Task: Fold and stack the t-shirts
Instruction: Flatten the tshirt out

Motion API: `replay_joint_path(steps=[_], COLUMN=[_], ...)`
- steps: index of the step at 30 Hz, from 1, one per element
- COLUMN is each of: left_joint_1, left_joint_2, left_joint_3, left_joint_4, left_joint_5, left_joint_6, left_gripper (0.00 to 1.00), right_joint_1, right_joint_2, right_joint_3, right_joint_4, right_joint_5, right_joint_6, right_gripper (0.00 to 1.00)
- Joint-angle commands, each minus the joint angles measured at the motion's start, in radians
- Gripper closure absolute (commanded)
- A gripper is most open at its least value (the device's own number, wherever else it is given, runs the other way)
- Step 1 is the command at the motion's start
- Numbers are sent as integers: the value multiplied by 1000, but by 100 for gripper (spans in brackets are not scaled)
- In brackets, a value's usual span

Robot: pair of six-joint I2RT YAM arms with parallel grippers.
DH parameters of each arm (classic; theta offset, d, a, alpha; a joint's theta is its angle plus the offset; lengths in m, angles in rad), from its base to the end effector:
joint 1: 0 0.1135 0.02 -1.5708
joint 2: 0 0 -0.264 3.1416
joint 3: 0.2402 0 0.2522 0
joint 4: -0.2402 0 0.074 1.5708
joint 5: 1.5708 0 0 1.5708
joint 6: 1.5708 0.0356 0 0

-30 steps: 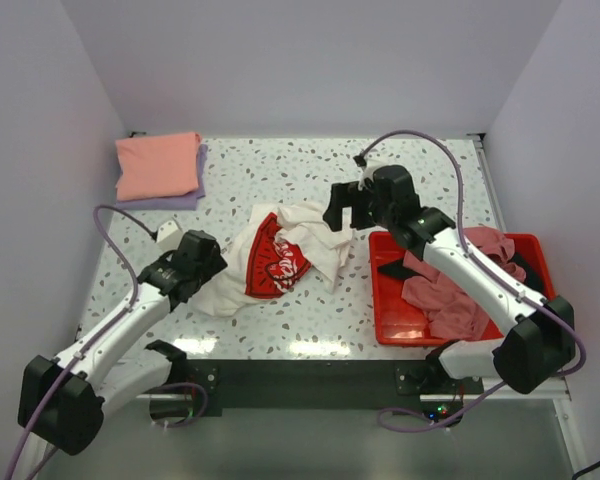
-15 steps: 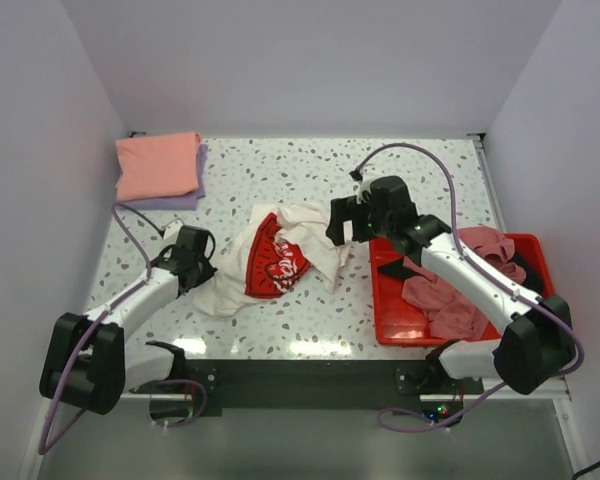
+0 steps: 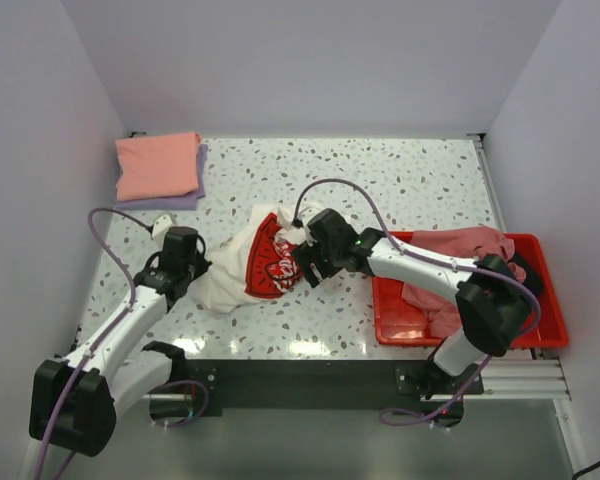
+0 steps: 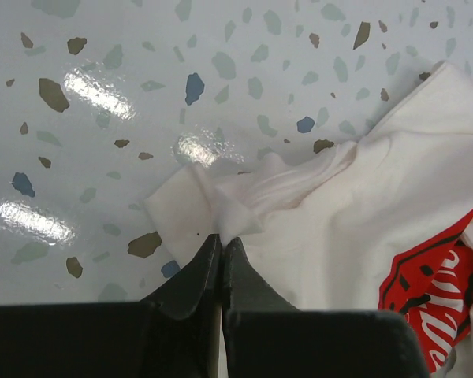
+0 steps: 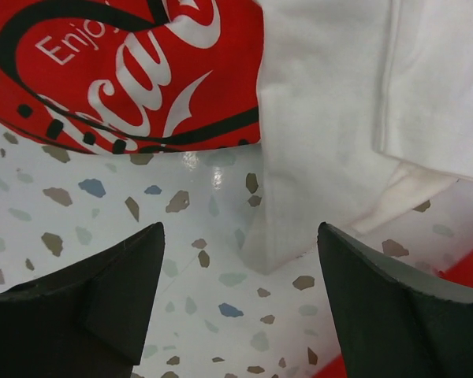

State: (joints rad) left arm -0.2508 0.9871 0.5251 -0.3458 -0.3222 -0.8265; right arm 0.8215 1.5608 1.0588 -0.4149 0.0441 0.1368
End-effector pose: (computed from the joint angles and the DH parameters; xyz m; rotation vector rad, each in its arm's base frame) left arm 0.1917 -0.0375 0.2004 -0.8058 2.1876 -0.1542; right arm 0.2243 0.2388 0.2252 -0.8282 2.3802 0.3447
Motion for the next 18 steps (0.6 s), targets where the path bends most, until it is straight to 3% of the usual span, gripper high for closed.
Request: replay_joint_path(steps=[1, 6, 8, 9, 11, 12, 13, 18], left_joint_1=[7, 7, 7, 7, 7, 7, 7, 7], left_joint_2=[-44, -51, -50, -53, -56, -64, -70, -139], left_joint_3=[1, 32, 42, 59, 81, 108, 124, 266], left_joint_4=[11, -8, -15, -19, -31, -45, -53, -99], left_joint_5=[-31, -55, -74, -80, -103, -109, -129, -190], left_joint_6=[-10, -23, -31, -33, -39, -40, -40, -40], left_gripper=[100, 100, 100, 100, 100, 100, 100, 100], right_joint_1=[21, 19, 19, 19, 19, 21, 19, 19], right_joint_2=[53, 136, 150, 147, 124, 108, 90, -86], right_joint_3=[43, 72, 73, 76, 78, 79, 82, 144], right_joint_4=[-15, -42, -42, -44, -36, -30, -32, -45], right_joint_5=[112, 256, 292, 304, 341, 352, 376, 464], right_joint_6=[-34, -23, -7, 0, 10, 12, 12, 9], right_gripper=[19, 30, 43, 58, 78, 94, 100, 100])
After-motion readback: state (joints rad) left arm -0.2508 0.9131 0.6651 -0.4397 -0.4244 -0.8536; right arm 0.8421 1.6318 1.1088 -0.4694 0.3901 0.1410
